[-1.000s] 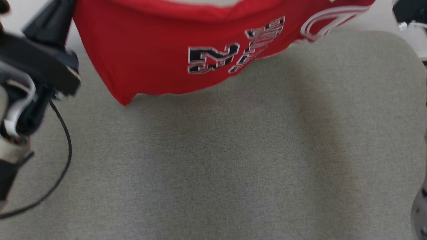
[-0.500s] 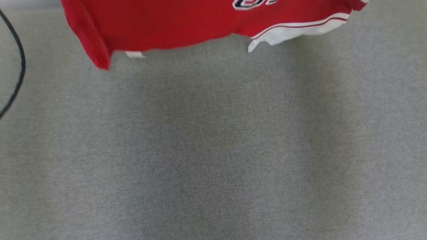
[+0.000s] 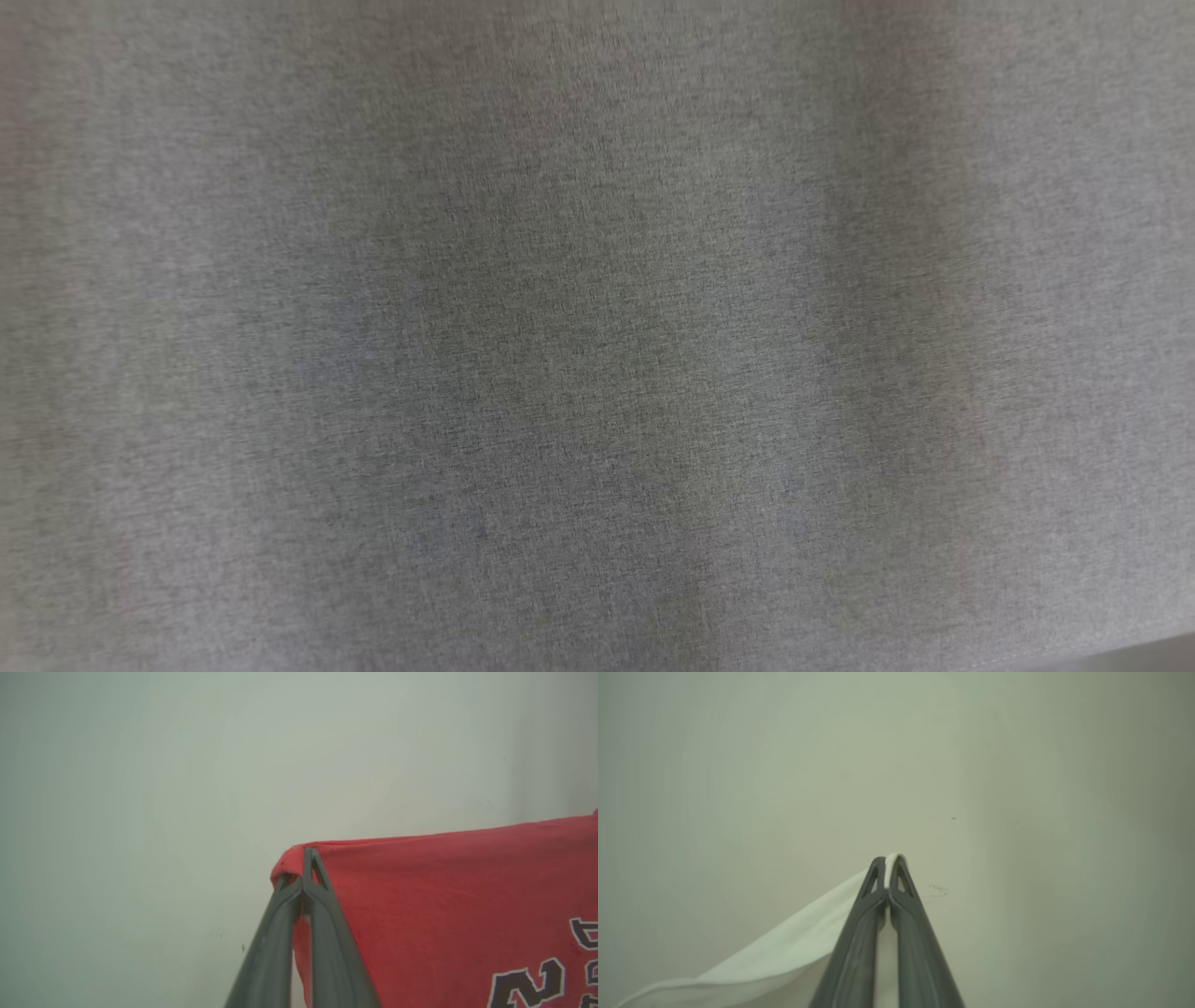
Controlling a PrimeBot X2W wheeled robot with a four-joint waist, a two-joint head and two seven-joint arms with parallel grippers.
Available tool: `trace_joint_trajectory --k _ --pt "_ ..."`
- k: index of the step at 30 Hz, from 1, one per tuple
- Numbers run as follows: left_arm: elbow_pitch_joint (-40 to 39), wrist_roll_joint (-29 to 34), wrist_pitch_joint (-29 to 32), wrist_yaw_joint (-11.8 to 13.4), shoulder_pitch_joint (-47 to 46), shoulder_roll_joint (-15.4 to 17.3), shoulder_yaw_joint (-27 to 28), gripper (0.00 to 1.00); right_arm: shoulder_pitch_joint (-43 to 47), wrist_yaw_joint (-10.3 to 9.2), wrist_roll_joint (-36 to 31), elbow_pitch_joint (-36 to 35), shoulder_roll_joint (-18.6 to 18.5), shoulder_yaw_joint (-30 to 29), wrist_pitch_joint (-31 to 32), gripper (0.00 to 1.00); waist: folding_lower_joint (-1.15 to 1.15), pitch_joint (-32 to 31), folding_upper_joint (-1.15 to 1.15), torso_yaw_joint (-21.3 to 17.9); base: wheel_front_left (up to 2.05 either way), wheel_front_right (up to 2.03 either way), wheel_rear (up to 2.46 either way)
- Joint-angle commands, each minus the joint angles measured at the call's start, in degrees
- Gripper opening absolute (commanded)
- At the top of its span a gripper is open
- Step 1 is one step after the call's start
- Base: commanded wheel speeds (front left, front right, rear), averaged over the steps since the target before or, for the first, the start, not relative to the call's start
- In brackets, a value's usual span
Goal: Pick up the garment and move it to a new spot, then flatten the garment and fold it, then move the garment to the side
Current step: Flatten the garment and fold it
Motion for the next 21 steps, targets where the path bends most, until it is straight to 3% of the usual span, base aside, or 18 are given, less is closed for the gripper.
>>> trace_joint_trajectory --k 1,4,10,21 --pt "1.1 1.6 -2.0 0.4 -2.3 -0.3 0.7 0.0 -1.7 0.01 -3.0 0.4 -0.3 -0.2 -2.2 0.0 -0.01 2.0 -0.01 -0.8 0.0 0.0 0.0" --pt "1.9 1.8 -3.2 0.2 -3.5 -1.0 1.2 0.0 -1.9 0.01 -4.3 0.9 -1.1 -1.1 -3.2 0.0 -0.01 2.8 -0.01 -0.7 0.0 0.0 0.0" --pt "3.7 2.7 -4.5 -1.9 0.3 -1.9 -1.3 0.0 2.7 0.01 -3.9 2.7 -3.6 3.8 -3.9 0.0 -0.01 6.3 -0.01 0.6 0.0 0.0 0.0" --pt "0.0 -3.1 -4.9 -2.9 9.2 -1.8 -7.1 0.0 16.8 0.01 4.4 -5.6 -12.1 7.8 -3.9 0.0 -0.01 3.2 -0.01 2.8 0.0 0.0 0.0"
